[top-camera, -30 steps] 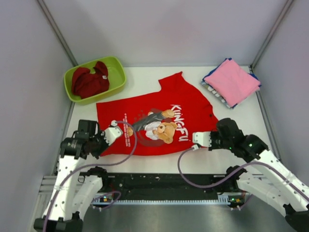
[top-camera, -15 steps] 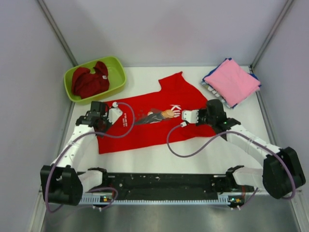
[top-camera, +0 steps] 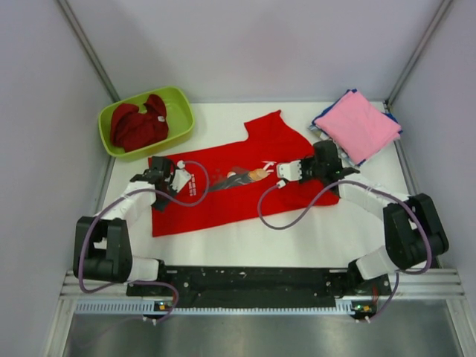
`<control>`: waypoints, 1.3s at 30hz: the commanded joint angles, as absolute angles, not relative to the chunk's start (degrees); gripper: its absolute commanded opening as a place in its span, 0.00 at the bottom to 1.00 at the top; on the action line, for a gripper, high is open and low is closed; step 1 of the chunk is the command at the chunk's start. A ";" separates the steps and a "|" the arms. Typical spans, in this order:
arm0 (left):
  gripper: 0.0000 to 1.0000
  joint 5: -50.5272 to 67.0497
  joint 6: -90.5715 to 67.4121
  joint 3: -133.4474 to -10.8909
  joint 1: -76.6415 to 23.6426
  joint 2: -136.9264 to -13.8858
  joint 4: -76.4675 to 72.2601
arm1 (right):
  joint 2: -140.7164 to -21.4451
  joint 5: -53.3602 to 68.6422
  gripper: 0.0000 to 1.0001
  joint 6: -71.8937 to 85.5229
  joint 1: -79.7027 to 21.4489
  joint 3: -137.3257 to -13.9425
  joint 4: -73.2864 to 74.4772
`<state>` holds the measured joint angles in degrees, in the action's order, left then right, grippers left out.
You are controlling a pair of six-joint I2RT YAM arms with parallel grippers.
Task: Fold and stack the t-shirts
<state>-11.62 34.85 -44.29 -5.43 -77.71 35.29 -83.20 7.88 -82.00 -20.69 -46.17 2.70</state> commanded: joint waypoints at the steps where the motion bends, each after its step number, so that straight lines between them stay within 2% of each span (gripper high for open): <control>1: 0.01 -11.26 32.87 -44.30 -5.36 -78.75 34.01 | -86.65 10.37 0.00 -83.68 -18.72 -49.66 1.23; 2: 0.05 -10.55 32.70 -44.04 -5.36 -78.84 34.19 | -87.79 10.11 0.07 -82.37 -18.29 -49.48 0.45; 4: 0.17 -9.15 32.08 -43.86 -5.36 -78.75 34.19 | -89.81 10.11 0.31 -75.45 -16.27 -49.39 -7.95; 5: 0.28 -8.53 31.73 -43.94 -5.36 -78.66 34.19 | -91.39 9.85 0.44 -69.75 -15.04 -50.18 -11.13; 6: 0.40 -8.00 31.47 -43.95 -5.45 -78.49 34.36 | -92.36 9.06 0.51 -64.65 -13.90 -51.49 -12.38; 7: 0.49 -7.74 31.12 -44.03 -5.45 -78.31 34.37 | -92.98 8.01 0.52 -59.81 -13.45 -54.03 -11.96; 9: 0.59 -8.08 30.50 -44.12 -5.45 -77.70 34.54 | -92.38 7.20 0.56 -51.03 -13.36 -58.86 -9.42; 11: 0.61 -8.35 29.89 -44.47 -5.45 -76.38 35.07 | -90.01 11.40 0.60 -38.39 -13.53 -62.82 -6.95; 14: 0.67 -7.82 29.01 -44.74 -5.36 -74.27 35.94 | -89.21 19.58 0.59 -18.78 -14.06 -69.32 -0.21; 17: 0.68 -7.38 28.57 -44.21 -5.36 -73.83 36.65 | -93.24 16.54 0.49 -8.02 -18.09 -75.57 10.86; 21: 0.69 -8.70 28.21 -43.42 -5.36 -75.49 35.86 | -98.60 5.64 0.49 -6.51 -24.34 -79.45 19.07; 32: 0.69 -7.56 27.69 -45.35 -5.36 -76.38 36.47 | -111.26 4.49 0.48 2.02 -28.91 -81.91 19.16; 36: 0.69 -7.47 27.68 -45.00 -5.36 -75.94 36.65 | -116.09 2.55 0.36 2.90 -30.06 -84.28 19.34; 39: 0.69 -7.73 27.86 -44.56 -5.36 -75.41 36.65 | -118.12 2.28 0.31 3.25 -30.50 -84.73 19.69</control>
